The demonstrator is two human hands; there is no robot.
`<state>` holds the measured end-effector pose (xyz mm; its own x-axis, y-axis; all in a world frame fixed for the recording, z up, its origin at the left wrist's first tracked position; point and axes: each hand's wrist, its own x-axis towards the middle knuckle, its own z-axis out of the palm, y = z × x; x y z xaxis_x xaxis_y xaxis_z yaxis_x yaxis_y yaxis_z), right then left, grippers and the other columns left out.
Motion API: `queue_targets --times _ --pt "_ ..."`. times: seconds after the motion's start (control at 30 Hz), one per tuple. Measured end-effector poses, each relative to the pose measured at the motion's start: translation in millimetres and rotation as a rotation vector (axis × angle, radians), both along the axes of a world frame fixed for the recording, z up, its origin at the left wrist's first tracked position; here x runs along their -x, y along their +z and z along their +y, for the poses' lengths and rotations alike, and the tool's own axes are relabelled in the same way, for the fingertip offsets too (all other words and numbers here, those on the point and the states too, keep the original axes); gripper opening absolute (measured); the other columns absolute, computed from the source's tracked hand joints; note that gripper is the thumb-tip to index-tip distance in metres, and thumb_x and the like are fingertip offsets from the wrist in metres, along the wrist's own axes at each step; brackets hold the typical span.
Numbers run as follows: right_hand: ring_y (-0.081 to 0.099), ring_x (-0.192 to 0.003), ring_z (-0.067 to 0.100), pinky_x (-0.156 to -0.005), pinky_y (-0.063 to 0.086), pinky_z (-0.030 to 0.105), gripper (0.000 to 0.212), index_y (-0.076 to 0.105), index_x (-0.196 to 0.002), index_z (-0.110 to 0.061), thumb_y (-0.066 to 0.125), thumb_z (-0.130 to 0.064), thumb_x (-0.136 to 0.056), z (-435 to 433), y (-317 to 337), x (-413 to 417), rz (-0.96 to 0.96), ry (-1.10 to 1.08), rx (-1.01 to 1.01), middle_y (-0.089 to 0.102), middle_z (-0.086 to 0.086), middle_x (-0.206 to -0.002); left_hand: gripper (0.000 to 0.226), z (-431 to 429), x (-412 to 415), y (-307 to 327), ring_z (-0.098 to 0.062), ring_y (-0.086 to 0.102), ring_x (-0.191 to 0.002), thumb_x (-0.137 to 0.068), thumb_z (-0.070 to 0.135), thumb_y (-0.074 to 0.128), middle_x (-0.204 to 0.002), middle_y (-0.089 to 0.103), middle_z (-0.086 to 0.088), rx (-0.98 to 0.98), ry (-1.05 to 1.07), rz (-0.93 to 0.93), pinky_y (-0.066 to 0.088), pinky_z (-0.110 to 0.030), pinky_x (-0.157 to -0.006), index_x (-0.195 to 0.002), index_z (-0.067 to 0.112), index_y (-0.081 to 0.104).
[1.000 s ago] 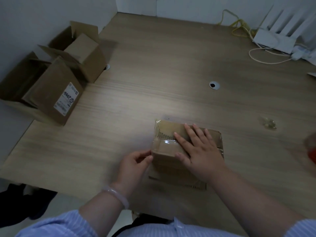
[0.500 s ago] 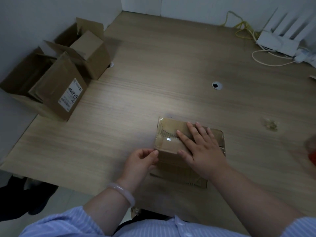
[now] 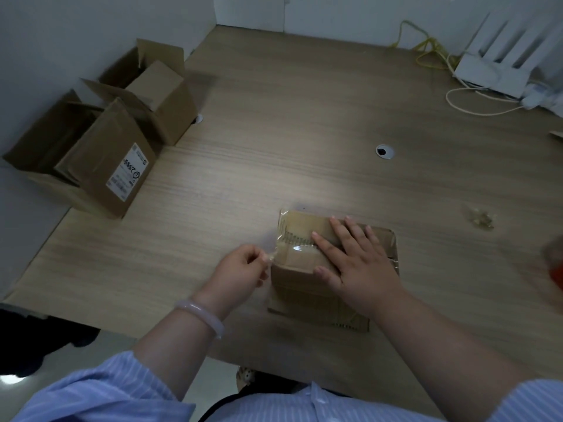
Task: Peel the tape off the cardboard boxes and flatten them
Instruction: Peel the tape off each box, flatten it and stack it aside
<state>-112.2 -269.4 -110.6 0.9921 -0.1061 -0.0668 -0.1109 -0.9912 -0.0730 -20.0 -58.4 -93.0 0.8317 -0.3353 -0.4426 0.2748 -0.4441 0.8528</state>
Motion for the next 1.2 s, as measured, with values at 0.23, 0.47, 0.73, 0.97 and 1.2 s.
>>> queue_targets --times 0.23,0.47,0.73,0.97,1.2 --pt "0.012 -0.146 0.024 -0.116 0.01 0.048 0.068 0.028 -0.146 -0.042 0.005 -0.07 -0.089 -0.7 0.6 0.5 0.001 0.007 -0.013 0.018 0.002 -0.158 0.017 -5.7 -23.8 7.6 -0.021 0.065 -0.079 -0.093 0.012 0.054 -0.08 0.062 -0.004 -0.025 0.054 -0.143 0.057 -0.04 -0.073 -0.077 0.017 0.055" --pt "0.01 -0.147 0.024 -0.116 0.01 0.049 0.067 0.026 -0.146 -0.042 0.005 -0.07 -0.089 -1.4 -0.6 -0.6 0.011 0.006 -0.013 0.016 0.002 -0.159 0.022 -11.1 -28.4 3.5 -0.015 0.068 -0.081 -0.079 0.012 0.075 -0.081 0.07 0.001 0.022 0.06 -0.184 0.057 -0.043 -0.078 -0.079 0.02 0.055" --pt "0.018 -0.145 0.025 -0.115 0.013 0.048 0.063 0.035 -0.144 -0.039 0.018 -0.067 -0.091 -1.1 -0.1 -0.7 -0.019 0.01 -0.021 0.024 0.004 -0.157 0.014 -8.5 -34.9 1.6 -0.02 0.068 -0.088 -0.09 0.016 0.063 -0.087 0.073 -0.004 0.146 -0.005 -0.092 0.057 -0.034 -0.075 -0.083 0.025 0.072" --pt "0.025 -0.142 0.027 -0.113 0.018 0.049 0.062 0.04 -0.142 -0.037 0.022 -0.066 -0.09 -1.6 -1.2 -1.6 -0.037 0.013 -0.015 0.03 0.005 -0.154 0.014 -5.3 -48.3 5.2 -0.005 0.067 -0.078 -0.071 0.013 0.082 -0.081 0.072 0.003 -0.055 -0.282 -0.205 0.055 -0.02 -0.074 -0.075 0.022 0.072" --pt "0.024 -0.143 0.026 -0.112 0.018 0.049 0.062 0.04 -0.142 -0.038 0.023 -0.067 -0.089 -2.2 -2.5 -2.6 -0.037 0.008 -0.021 0.029 0.005 -0.155 0.02 -5.3 -54.4 3.6 -0.004 0.062 -0.068 -0.071 0.019 0.082 -0.082 0.067 0.007 -0.192 -0.643 -0.725 0.051 -0.017 -0.068 -0.089 0.024 0.077"
